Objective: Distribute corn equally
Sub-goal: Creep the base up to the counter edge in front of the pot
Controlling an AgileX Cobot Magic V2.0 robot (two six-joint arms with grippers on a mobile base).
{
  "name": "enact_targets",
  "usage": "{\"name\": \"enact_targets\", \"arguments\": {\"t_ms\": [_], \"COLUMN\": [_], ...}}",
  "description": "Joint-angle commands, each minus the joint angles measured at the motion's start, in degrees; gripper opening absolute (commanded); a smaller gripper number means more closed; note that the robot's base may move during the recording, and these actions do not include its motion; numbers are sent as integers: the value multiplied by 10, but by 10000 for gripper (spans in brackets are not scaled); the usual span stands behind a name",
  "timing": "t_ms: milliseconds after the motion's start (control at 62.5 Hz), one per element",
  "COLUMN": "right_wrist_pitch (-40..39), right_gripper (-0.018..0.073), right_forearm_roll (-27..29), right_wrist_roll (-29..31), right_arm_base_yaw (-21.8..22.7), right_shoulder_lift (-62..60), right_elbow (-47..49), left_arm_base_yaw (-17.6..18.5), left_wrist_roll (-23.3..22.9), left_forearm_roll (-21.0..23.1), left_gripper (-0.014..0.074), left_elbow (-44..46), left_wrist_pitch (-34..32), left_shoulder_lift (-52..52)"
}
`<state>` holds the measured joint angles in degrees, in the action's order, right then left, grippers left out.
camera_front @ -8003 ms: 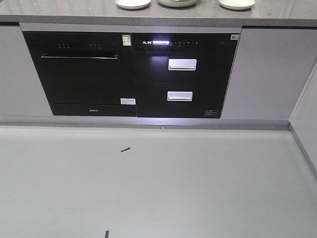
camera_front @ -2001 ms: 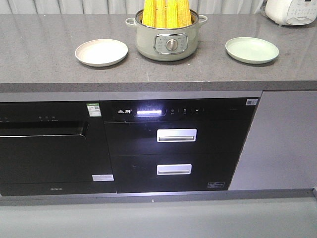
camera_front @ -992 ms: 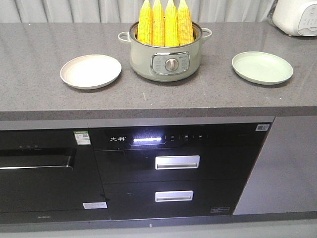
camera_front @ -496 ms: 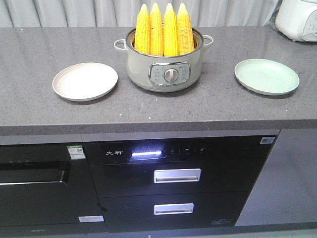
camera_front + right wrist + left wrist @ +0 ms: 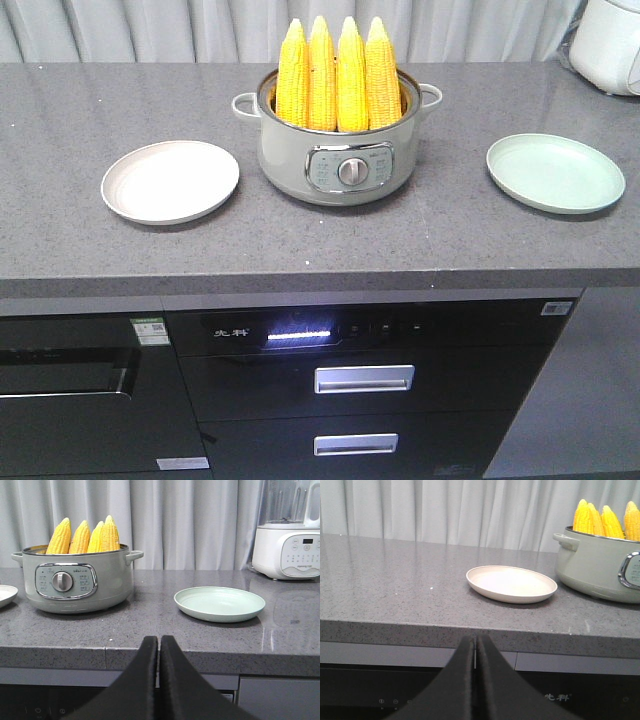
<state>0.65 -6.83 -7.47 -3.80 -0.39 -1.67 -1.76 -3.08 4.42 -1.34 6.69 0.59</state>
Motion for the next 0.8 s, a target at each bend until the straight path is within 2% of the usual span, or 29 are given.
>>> {"name": "enact_targets", "arguments": {"t_ms": [0, 784], "right_wrist_pitch": [-45, -45], "right_gripper": [-5, -5], "right_forearm_roll": [-2, -2], "right_wrist_roll": [0, 0], "right_arm_base_yaw": [4, 4], "right_shoulder_lift": [6, 6], "right_elbow": [-6, -6], "left_arm_base_yaw": [-1, -1], "left_wrist_roll": [0, 0], "left_forearm_roll": [5, 5], "left_gripper": [-6, -6], "left_elbow": [-7, -7], "left_wrist_pitch": [-39, -39], "left_shoulder_lift": [9, 9]}}
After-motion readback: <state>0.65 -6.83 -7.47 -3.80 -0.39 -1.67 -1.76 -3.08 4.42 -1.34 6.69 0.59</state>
